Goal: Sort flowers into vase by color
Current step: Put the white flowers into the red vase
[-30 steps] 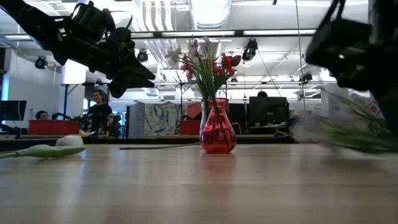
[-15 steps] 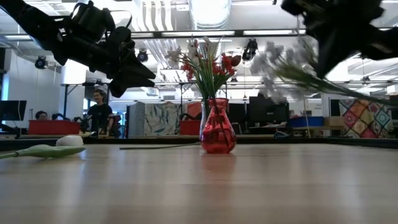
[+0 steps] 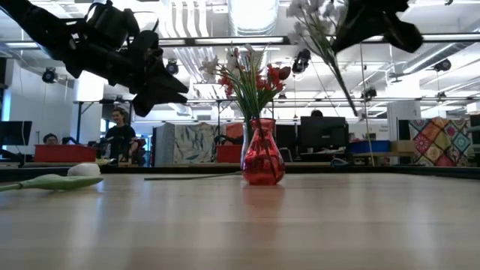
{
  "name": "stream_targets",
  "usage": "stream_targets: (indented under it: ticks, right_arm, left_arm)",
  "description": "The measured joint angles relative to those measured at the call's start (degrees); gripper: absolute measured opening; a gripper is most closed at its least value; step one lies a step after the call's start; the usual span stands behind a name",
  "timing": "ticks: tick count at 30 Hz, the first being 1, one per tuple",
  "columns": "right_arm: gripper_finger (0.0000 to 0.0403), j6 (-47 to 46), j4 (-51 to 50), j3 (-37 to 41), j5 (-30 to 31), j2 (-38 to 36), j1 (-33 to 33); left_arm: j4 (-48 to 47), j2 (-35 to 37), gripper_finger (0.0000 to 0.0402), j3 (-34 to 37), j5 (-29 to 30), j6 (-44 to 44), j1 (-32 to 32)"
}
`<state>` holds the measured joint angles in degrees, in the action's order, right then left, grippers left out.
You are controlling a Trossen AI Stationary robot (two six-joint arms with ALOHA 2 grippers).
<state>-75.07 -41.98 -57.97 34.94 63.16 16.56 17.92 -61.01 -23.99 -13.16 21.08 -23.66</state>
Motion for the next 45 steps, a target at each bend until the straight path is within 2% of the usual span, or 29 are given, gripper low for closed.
stream_targets:
  ticks: [6,11,17,22,27,37,45]
  right_arm:
    - [0.0013,17.0,8.5,0.8,-1.2,-1.8,-3.7]
    - [0.0013,28.0,15.0,1.2,-5.1,-2.0,-6.5]
    - [0.0013,39.1,26.1,4.0,-14.2,-2.0,-10.1]
    - [0.0013,44.7,35.0,6.8,-21.5,-2.0,-12.5]
    - [0.0013,49.2,36.9,8.1,-21.9,-3.4,-12.6]
    - [0.0012,57.1,39.8,14.3,-21.6,-12.1,-13.8]
    - [0.0012,63.0,58.8,25.6,-23.4,-14.3,-16.5]
  left_arm:
    - [0.1,0.0,0.0111,-1.5,-0.7,0.0,0.0]
    - [-0.1,0.0,0.0111,-2.6,-1.1,0.0,-0.1]
    - [-0.5,0.0,0.0111,-3.6,-1.1,0.0,-0.1]
    - [-1.5,0.0,0.0111,-4.3,-1.3,0.0,-0.1]
    - [-1.5,0.5,0.0111,-4.5,-1.3,0.3,-0.1]
    - [-1.4,2.8,0.0111,-4.5,-1.3,1.5,-0.1]
    - [-1.2,4.3,0.0111,-4.5,-0.9,1.5,-0.2]
